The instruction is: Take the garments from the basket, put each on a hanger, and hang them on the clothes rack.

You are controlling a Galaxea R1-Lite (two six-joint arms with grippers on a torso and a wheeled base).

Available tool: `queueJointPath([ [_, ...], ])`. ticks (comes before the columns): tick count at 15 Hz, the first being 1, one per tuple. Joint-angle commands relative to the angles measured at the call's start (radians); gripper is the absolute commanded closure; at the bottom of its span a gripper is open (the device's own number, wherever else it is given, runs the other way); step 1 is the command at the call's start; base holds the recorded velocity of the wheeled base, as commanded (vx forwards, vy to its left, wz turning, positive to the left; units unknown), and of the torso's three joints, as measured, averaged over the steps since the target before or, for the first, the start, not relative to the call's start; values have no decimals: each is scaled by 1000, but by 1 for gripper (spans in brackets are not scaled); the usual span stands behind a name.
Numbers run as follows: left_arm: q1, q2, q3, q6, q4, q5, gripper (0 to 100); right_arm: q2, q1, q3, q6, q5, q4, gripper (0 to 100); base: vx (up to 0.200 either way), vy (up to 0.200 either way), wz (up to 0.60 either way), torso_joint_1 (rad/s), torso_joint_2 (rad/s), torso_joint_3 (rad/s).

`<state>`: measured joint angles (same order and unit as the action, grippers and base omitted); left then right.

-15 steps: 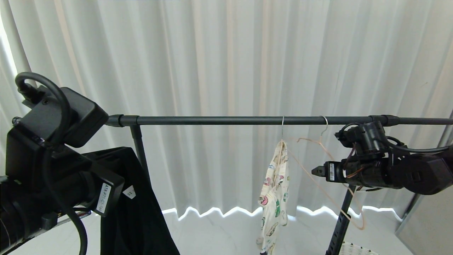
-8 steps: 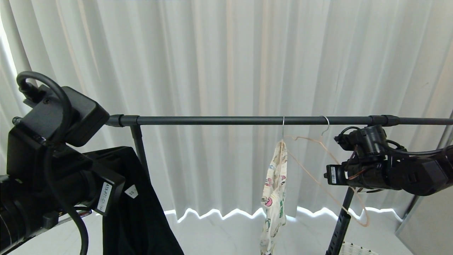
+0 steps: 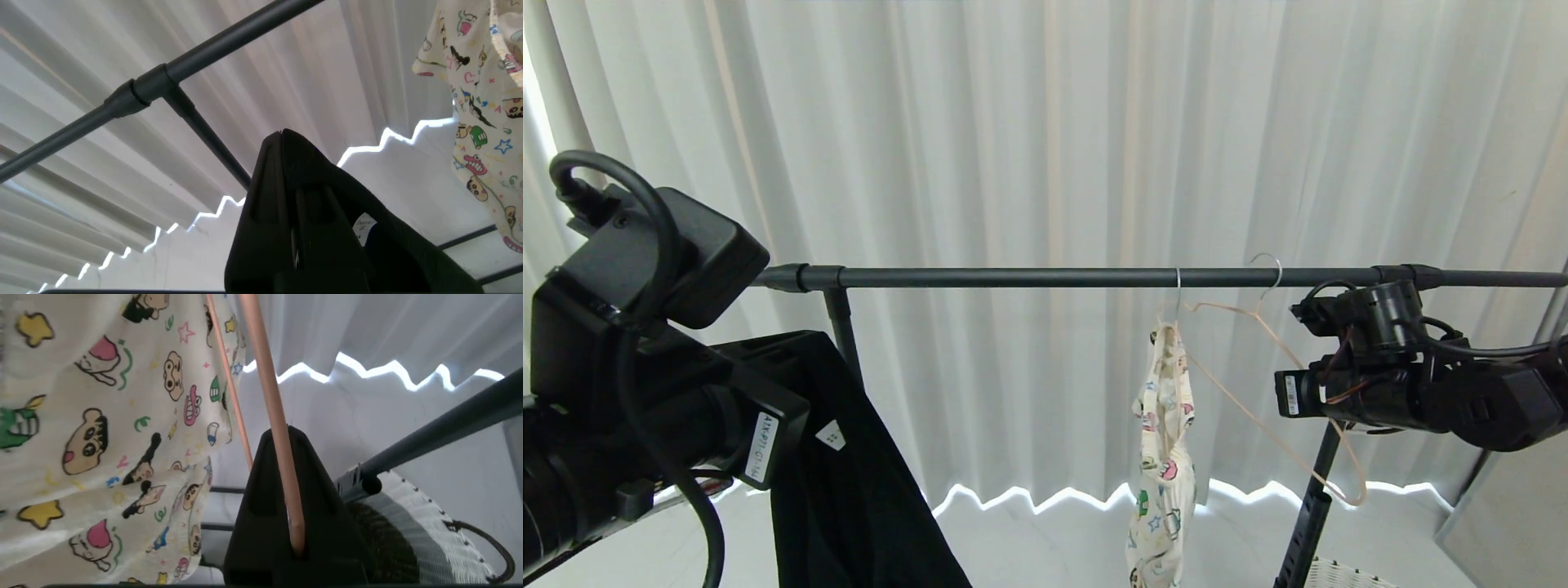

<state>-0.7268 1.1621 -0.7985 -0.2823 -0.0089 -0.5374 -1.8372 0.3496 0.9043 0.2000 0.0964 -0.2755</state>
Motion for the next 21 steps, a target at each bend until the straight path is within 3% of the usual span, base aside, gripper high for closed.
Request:
queueJointPath([
  [1,0,-2,1,0,0,1,100,50,6,-7,-1,2,-4,100,0,0,0,0,0,0],
  [6,-2,-7,1,0,-2,1,100,168,26,-104,-4,8,-36,100,0,0,0,0,0,0],
  [13,-6,-18,-1,-31,-2,-1,100,360,25,-318,-103,48,-68,100,0,0,0,0,0,0],
  [21,-5,16,-2,-29,-49,1,100,566,22,-449,-177,63,-62,100,-200,0,0,1,2,2],
])
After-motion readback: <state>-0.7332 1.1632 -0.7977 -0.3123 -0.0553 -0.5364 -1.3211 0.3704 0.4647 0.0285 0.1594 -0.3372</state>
